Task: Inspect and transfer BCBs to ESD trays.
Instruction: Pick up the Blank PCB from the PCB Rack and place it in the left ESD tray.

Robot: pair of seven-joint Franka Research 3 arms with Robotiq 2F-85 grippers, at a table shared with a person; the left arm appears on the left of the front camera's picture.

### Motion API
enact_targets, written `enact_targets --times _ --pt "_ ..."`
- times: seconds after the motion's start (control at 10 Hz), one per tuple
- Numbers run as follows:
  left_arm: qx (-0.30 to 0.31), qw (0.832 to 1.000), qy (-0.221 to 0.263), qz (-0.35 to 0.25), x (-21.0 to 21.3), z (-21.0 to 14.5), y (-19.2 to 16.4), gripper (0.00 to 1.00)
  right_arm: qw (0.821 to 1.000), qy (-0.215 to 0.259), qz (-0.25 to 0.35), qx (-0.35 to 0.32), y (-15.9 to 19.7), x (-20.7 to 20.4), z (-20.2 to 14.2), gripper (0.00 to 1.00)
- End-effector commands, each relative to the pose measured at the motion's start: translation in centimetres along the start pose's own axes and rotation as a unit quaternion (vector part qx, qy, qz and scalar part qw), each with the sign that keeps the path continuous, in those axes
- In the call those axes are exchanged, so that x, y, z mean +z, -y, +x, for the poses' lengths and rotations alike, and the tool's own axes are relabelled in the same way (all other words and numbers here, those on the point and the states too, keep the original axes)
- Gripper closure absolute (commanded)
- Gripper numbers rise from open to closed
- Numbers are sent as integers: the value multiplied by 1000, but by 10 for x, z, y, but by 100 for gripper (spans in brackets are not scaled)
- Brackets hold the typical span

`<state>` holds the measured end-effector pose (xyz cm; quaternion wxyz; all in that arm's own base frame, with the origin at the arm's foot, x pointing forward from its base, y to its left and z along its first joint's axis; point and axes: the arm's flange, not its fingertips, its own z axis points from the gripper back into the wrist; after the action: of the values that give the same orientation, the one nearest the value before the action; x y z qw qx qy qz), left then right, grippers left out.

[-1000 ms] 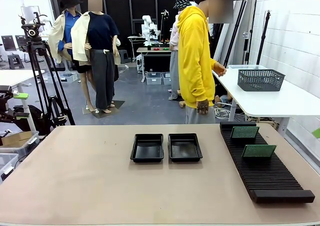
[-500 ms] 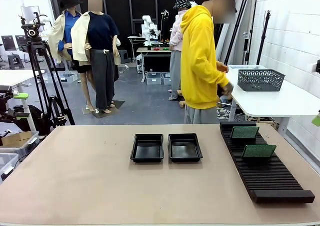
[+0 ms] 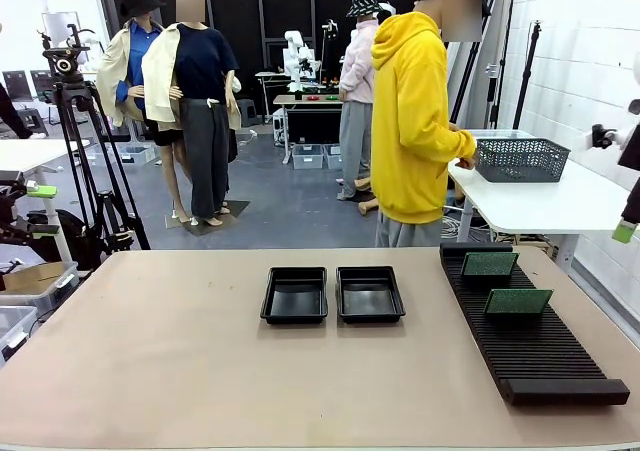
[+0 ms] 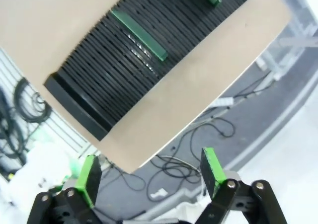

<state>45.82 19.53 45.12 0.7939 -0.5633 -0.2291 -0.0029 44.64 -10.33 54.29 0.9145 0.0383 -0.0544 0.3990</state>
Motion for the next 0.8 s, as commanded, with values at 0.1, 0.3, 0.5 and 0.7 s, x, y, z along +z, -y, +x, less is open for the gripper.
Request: enact_targets --times 0.1,0.3,0.5,0.7 --pt "4 1000 1 -1 1 0 2 0 998 -24 -37 44 7 -13 24 0" --pt "4 1000 1 -1 1 0 2 0 993 -38 -61 91 7 -25 42 0" --pt "4 1000 1 -1 1 0 2 0 985 -66 -61 148 12 -31 62 0" --pt "4 1000 1 -1 1 0 2 0 975 -97 -39 194 19 -38 85 0"
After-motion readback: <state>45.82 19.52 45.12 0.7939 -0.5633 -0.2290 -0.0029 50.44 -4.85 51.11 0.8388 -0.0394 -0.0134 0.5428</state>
